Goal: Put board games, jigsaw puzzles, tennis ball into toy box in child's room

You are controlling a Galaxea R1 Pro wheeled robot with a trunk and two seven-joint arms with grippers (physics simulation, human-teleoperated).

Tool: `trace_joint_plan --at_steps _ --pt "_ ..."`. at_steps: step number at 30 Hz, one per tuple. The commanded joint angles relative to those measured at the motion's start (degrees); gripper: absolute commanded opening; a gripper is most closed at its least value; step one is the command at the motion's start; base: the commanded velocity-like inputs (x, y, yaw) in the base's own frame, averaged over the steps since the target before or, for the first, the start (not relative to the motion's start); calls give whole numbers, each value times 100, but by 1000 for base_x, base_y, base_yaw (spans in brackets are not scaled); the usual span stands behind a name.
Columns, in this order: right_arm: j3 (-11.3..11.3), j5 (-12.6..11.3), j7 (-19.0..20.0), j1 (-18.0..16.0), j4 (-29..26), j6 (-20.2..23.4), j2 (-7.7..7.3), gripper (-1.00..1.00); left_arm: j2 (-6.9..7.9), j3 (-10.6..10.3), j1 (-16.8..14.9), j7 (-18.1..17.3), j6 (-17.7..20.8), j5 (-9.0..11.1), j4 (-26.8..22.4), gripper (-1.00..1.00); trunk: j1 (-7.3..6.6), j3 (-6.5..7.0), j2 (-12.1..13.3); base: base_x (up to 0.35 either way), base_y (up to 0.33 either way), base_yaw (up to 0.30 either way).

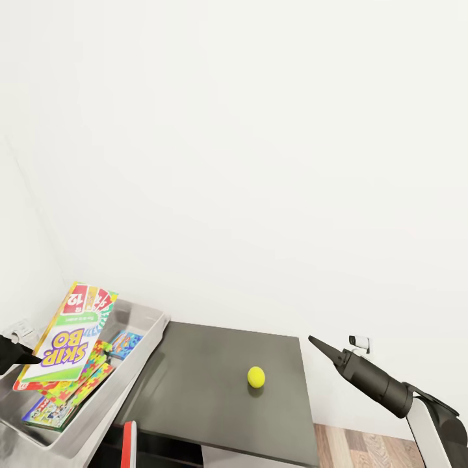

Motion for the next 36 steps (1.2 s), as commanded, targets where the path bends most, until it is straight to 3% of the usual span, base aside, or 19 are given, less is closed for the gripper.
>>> trace_joint_plan --at_steps 1,29,36 --pt "-2 -24 3 -3 1 37 -2 100 -3 13 -5 -48 59 -47 -4 -100 3 -16 -9 0 0 0" --pt "-2 -29 8 -3 1 37 -4 100 7 32 -5 -77 39 28 21 -100 3 -244 -9 0 0 0" --pt "-2 -25 12 -1 0 31 -4 100 11 153 -5 -77 38 35 22 -100 3 -249 -9 0 0 0"
